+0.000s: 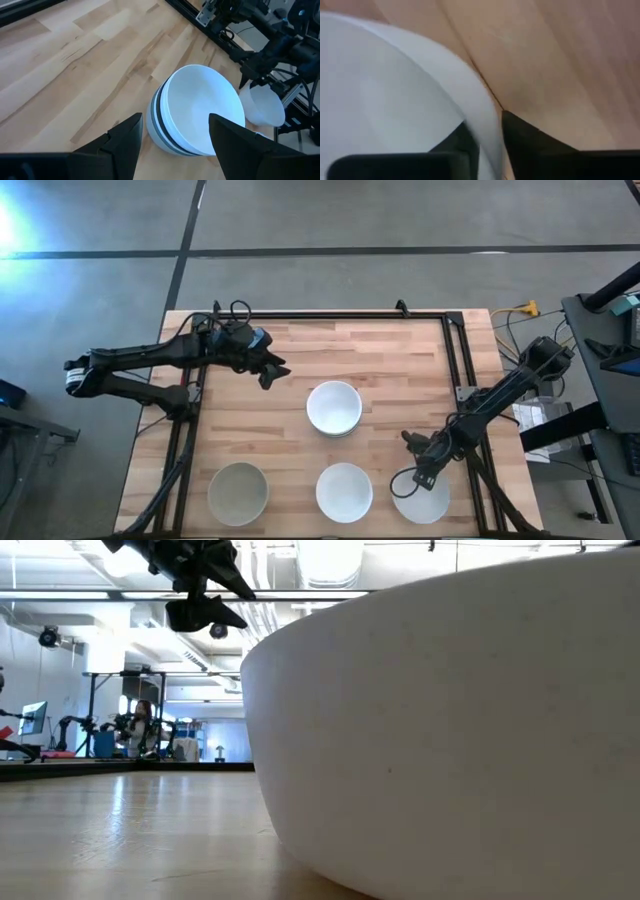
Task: Nest bowls inside each other
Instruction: Stack the white bowl on top of the white bowl
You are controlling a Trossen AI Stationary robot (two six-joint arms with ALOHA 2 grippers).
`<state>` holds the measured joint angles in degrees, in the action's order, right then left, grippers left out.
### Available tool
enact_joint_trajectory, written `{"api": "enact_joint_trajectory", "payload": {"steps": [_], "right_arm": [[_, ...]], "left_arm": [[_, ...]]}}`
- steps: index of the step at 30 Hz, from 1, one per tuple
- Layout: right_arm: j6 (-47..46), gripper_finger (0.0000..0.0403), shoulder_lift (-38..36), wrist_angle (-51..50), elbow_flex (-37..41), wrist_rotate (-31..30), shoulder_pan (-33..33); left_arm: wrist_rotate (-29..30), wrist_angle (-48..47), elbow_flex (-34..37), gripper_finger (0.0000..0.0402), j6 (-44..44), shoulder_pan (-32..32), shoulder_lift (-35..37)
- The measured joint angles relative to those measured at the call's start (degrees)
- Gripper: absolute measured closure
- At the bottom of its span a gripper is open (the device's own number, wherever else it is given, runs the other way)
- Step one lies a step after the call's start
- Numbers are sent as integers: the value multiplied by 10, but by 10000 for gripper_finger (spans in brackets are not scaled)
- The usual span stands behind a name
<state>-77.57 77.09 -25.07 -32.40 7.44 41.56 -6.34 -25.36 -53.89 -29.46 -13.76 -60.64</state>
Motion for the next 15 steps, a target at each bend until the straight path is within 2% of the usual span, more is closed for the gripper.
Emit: {"api": "enact_joint_trajectory", "payload": {"steps": [6,15], "right_arm": [[18,387,-16,10,0,-21,-13],[73,393,-90,0,0,-21,-65]], "left_arm": [[-4,9,0,190,-2,0,0],[-9,8,0,190,-2,0,10]]}}
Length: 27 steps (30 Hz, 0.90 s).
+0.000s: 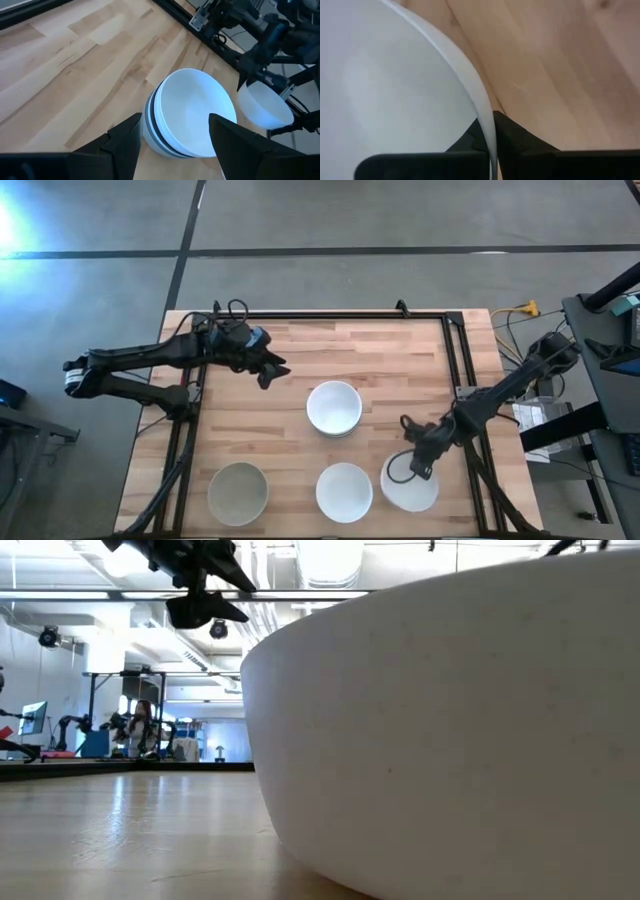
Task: Nest bowls inside each other
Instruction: Stack the white bowl on top of the white bowl
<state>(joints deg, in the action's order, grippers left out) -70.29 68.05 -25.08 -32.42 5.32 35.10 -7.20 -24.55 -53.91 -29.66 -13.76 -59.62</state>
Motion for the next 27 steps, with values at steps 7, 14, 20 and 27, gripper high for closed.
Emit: {"api": "enact_joint_trajectory", "payload": {"steps": [7,14,20,27], "right_arm": [[74,394,-92,-13,-17,-35,-70],[239,394,-106,-76,-126,-55,-207],[387,394,-37,-123,-275,-48,-334],[522,394,110,-239,-466,18,-449]], "left_arm": [[0,0,0,190,0,0,15],[4,0,0,190,1,0,20],[17,0,0,190,2,-1,24],[37,-15,0,190,4,-4,48]]}}
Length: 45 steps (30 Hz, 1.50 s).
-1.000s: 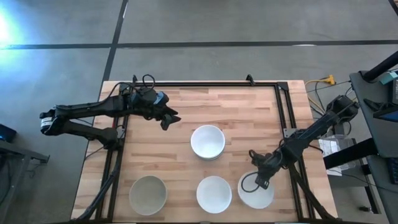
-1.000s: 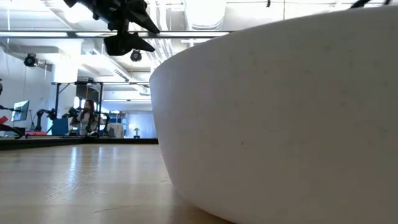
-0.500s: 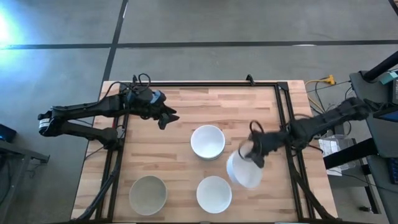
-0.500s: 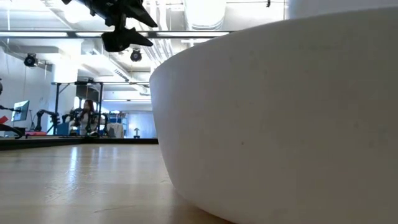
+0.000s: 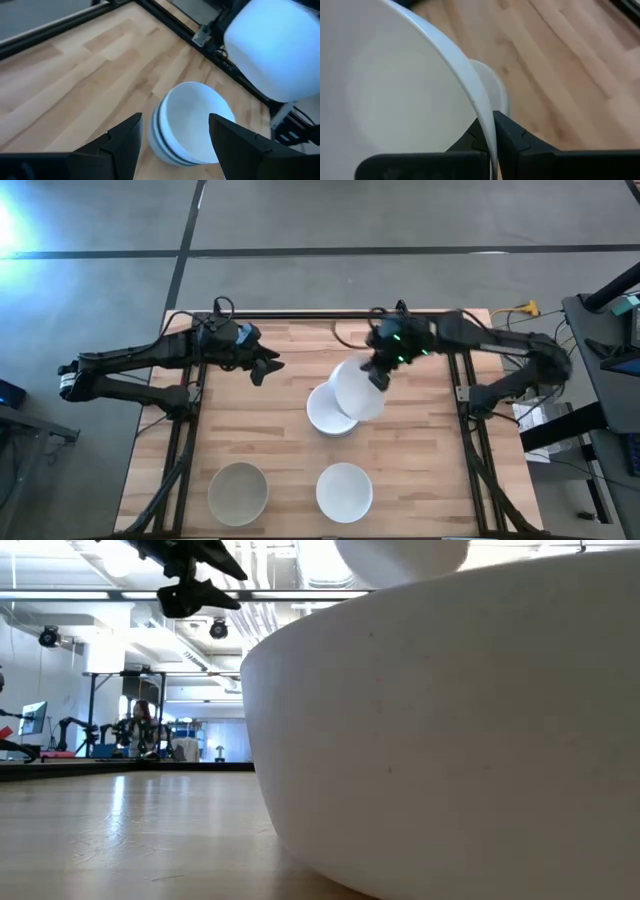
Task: Nest bowls inside each other
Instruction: Stack the white bowl on top of the white bowl
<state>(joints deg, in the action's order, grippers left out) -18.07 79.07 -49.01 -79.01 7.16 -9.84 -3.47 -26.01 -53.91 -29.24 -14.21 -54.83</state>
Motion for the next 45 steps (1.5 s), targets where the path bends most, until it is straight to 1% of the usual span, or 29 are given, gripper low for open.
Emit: {"api": "enact_joint_trajectory", "payload": {"steps": [3,6,10,14,19,22,26,32,45], "right_arm": [[42,394,73,-76,-76,3,-28],[76,394,143,-147,-144,3,-42],[107,394,219,-187,-213,4,-46],[124,394,282,-208,-271,9,-45],[155,394,352,-289,-351,21,-39],[164,394,377,-316,-383,23,-30],[165,394,383,-317,-388,24,-14],[150,394,385,-297,-366,24,8],[110,394,385,-251,-310,20,14]], "left_arm": [[18,-27,0,190,-1,-4,21],[50,-59,0,190,-3,-5,44],[76,-76,3,190,-3,-5,71],[91,-79,8,190,-3,-5,82],[94,-80,8,190,-3,-5,77],[94,-80,8,190,-3,-5,66],[94,-80,8,190,-3,-5,54],[96,-81,9,190,-1,-5,52],[100,-81,9,190,11,-5,73]]}}
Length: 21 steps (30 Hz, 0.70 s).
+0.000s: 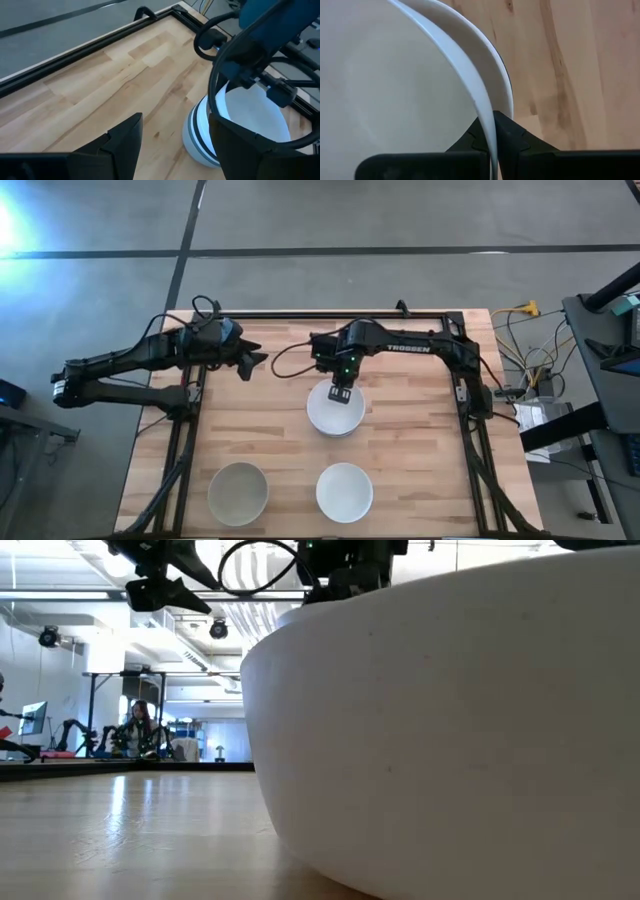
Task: Nest bowls inside each other
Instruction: Stack the white bowl on top of the white bowl
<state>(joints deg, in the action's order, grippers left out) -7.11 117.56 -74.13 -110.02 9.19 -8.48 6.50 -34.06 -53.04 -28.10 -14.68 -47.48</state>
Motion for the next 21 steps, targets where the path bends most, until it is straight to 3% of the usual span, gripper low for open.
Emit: {"api": "enact_joint_trajectory", "payload": {"steps": [21], "right_arm": [[-19,280,-5,5,-40,-2,1]], "left_arm": [[0,-13,0,190,0,0,0]]}}
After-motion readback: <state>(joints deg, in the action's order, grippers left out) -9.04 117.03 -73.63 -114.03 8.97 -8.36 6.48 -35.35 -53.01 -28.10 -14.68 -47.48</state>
